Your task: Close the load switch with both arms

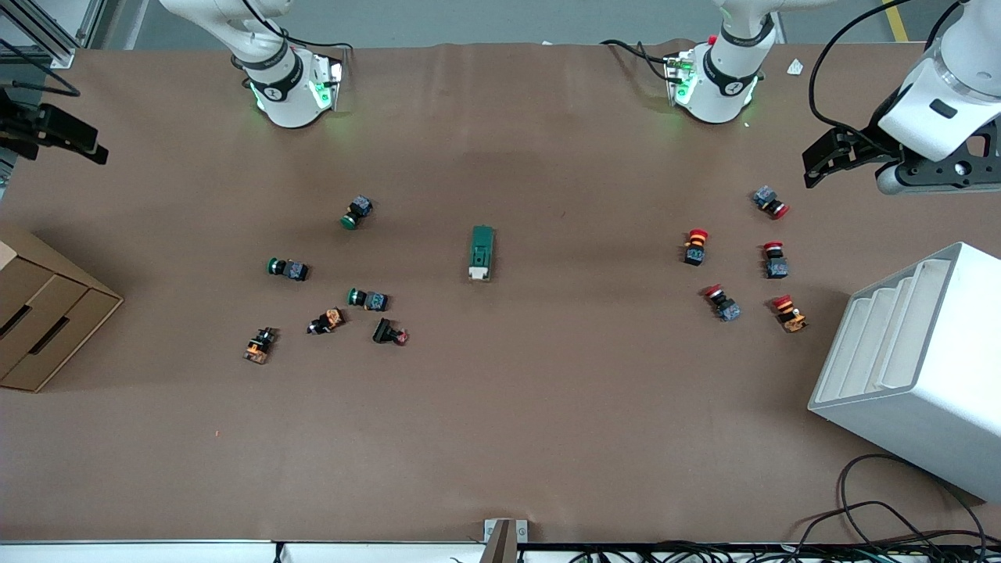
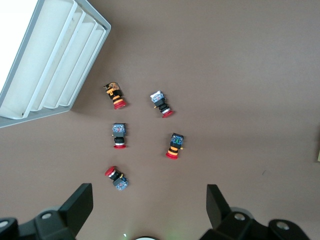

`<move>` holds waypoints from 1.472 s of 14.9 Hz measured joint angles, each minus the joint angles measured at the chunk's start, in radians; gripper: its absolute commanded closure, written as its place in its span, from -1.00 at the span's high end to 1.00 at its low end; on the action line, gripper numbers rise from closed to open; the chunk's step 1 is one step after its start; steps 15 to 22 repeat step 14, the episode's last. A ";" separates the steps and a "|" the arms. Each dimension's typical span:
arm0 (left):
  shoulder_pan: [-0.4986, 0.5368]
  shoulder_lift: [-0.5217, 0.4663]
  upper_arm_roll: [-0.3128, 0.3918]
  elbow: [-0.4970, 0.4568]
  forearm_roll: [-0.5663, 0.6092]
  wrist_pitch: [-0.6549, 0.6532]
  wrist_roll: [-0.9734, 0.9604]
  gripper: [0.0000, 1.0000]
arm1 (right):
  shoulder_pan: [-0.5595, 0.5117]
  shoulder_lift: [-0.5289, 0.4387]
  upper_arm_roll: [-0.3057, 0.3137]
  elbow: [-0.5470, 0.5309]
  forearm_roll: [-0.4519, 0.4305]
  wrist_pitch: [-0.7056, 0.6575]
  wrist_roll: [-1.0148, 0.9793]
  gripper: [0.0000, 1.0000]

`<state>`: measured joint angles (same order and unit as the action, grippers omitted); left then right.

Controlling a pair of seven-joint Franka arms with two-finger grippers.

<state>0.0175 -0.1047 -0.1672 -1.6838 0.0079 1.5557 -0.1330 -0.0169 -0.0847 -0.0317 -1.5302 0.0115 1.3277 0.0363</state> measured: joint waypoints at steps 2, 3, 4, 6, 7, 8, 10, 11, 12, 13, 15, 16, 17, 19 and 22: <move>0.000 0.000 0.000 0.002 0.000 0.001 0.011 1.00 | 0.004 -0.009 0.004 -0.011 0.000 0.013 0.000 1.00; 0.000 0.000 0.000 0.005 0.000 0.002 0.013 1.00 | 0.005 -0.008 0.006 -0.013 0.000 0.021 0.000 1.00; 0.000 0.000 0.000 0.009 0.000 0.002 0.014 1.00 | 0.005 -0.009 0.007 -0.015 0.000 0.030 0.000 1.00; 0.000 0.000 0.000 0.016 0.000 0.004 0.014 1.00 | 0.005 -0.009 0.007 -0.016 0.000 0.038 0.000 1.00; 0.000 0.001 0.000 0.022 0.000 0.005 0.014 1.00 | 0.005 -0.009 0.007 -0.016 0.000 0.040 0.000 1.00; 0.000 0.003 0.000 0.027 0.000 0.005 0.014 1.00 | 0.005 -0.009 0.006 -0.016 0.000 0.044 0.000 1.00; 0.000 0.006 -0.001 0.033 -0.001 0.005 0.014 1.00 | 0.005 -0.009 0.006 -0.016 0.000 0.050 0.000 1.00; 0.000 0.007 -0.001 0.034 -0.001 0.005 0.014 1.00 | 0.005 -0.009 0.006 -0.016 0.000 0.051 0.000 1.00; 0.000 0.007 -0.001 0.034 -0.001 0.005 0.014 1.00 | 0.005 -0.009 0.006 -0.016 0.000 0.051 0.000 1.00; 0.000 0.008 -0.002 0.034 -0.001 0.005 0.014 1.00 | 0.005 -0.009 0.006 -0.016 0.000 0.051 0.000 1.00; 0.000 0.008 -0.002 0.034 -0.001 0.005 0.014 1.00 | 0.005 -0.009 0.006 -0.016 0.000 0.051 -0.001 1.00; 0.000 0.008 -0.002 0.034 -0.001 0.005 0.014 1.00 | 0.005 -0.009 0.006 -0.016 0.000 0.051 -0.001 1.00; 0.000 0.008 -0.002 0.034 -0.001 0.005 0.014 1.00 | 0.005 -0.009 0.006 -0.016 0.000 0.051 -0.001 1.00; 0.000 0.008 -0.002 0.034 -0.001 0.005 0.014 1.00 | 0.005 -0.009 0.006 -0.016 0.000 0.051 -0.001 1.00; 0.000 0.008 -0.002 0.034 -0.001 0.005 0.014 1.00 | 0.005 -0.009 0.006 -0.016 0.000 0.051 -0.001 1.00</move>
